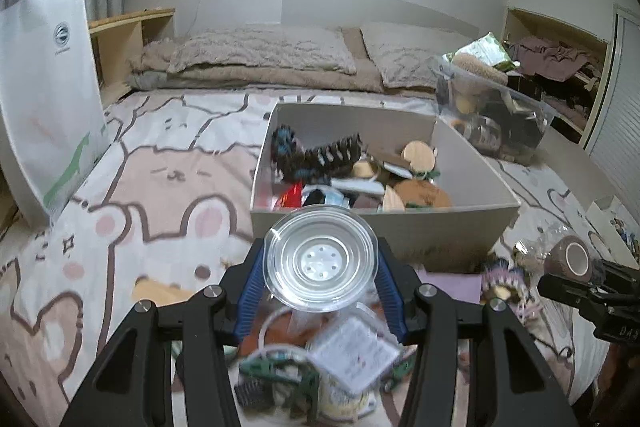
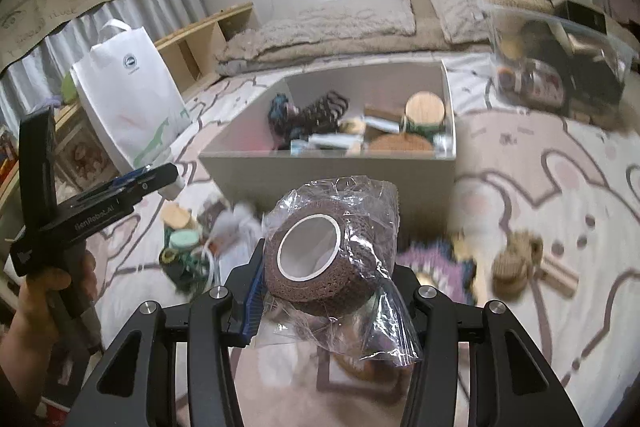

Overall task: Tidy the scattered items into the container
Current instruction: 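Carry the clear lid in the left tool while the right tool carries the tape roll to the shoebox, then lower the clear lid into the shoebox and open the left tool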

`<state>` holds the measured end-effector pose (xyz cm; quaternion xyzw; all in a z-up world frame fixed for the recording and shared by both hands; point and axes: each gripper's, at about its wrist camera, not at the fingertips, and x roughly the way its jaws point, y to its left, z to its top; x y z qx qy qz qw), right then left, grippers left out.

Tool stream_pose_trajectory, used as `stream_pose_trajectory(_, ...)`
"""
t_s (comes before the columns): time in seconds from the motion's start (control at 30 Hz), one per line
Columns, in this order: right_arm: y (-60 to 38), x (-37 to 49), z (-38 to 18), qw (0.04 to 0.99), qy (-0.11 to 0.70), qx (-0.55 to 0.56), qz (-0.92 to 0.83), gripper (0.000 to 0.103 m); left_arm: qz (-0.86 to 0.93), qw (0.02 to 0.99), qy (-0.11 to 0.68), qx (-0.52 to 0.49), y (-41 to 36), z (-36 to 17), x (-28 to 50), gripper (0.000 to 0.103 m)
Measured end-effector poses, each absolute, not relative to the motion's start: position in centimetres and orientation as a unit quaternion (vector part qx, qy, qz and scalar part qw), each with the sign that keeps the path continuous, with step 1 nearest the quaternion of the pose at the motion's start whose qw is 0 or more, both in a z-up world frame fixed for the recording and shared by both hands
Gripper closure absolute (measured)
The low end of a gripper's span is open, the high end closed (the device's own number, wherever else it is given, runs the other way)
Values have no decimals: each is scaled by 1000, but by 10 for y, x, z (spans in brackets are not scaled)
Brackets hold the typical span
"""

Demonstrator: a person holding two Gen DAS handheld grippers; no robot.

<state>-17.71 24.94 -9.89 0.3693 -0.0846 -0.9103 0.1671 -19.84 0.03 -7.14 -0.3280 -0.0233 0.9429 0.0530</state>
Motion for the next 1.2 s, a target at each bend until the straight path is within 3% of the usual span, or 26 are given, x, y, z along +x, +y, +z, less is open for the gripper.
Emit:
stream_pose_trajectory(0.57,256,-255,-63,178,-87,340,-919,53,953,71,-41,-291,-2,-35,-279,52)
stream_pose_trajectory(1.2,235,-318,-37,182,-35,323,-928,53,953,89,-23,-288,-1,-12,-368,52)
